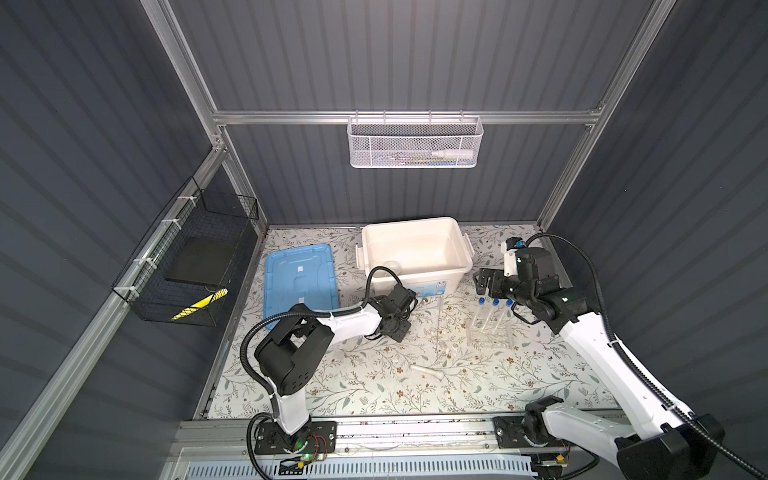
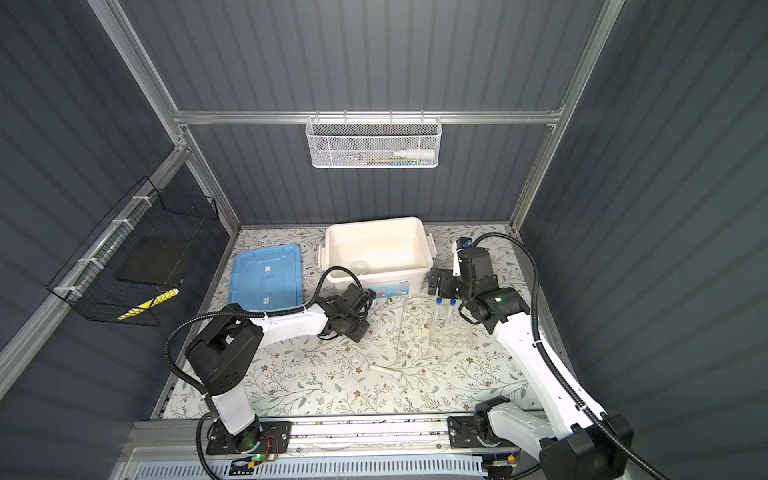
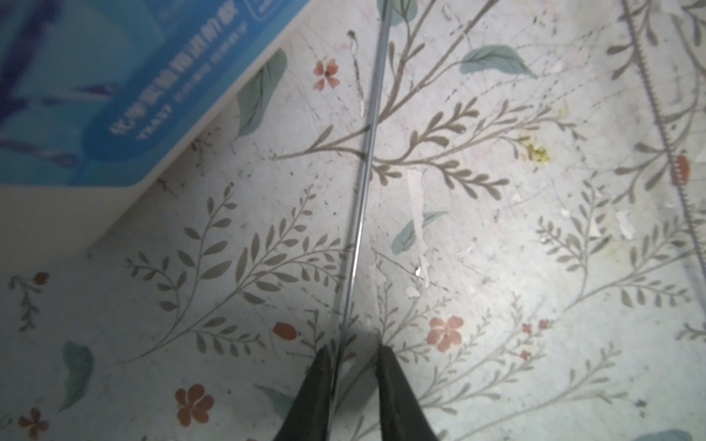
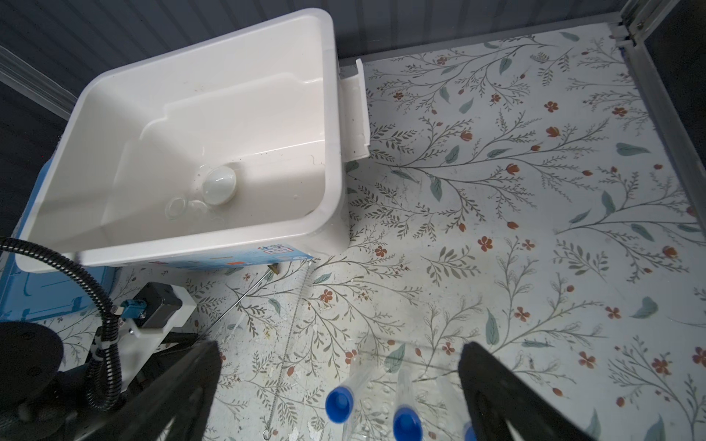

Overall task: Organize the chemistry lab equipment
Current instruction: 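Lower the left gripper over the thin brush beside the bin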

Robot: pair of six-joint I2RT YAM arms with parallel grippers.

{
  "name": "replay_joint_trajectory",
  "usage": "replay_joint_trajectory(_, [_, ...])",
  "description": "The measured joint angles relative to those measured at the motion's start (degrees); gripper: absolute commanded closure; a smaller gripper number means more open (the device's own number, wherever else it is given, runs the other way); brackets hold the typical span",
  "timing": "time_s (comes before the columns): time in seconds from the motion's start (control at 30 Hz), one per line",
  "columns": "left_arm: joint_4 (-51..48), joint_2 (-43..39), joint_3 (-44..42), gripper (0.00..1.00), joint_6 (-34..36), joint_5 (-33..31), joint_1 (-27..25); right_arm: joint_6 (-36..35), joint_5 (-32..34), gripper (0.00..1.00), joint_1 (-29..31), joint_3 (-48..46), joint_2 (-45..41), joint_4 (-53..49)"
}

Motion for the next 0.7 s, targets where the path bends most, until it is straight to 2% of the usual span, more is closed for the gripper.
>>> replay_joint_trajectory(0.17, [1.51, -0.44, -0.94, 0.85, 0.61, 1.33, 0.00, 0.11, 0.00, 0.01, -0.11, 0.00, 0.00, 0.00])
replay_joint_trajectory(0.27, [2.08, -0.79, -1.49, 0.94, 0.68, 1.97, 0.00, 0.20, 0.00, 0.01, -0.15, 0.00, 0.00, 0.00])
replay_joint_trajectory(0.7, [1.22, -2.29, -2.64, 0.96, 0.94, 3.32, -0.02, 0.37, 0.02, 0.01, -0.15, -0.26, -0.07, 0.09])
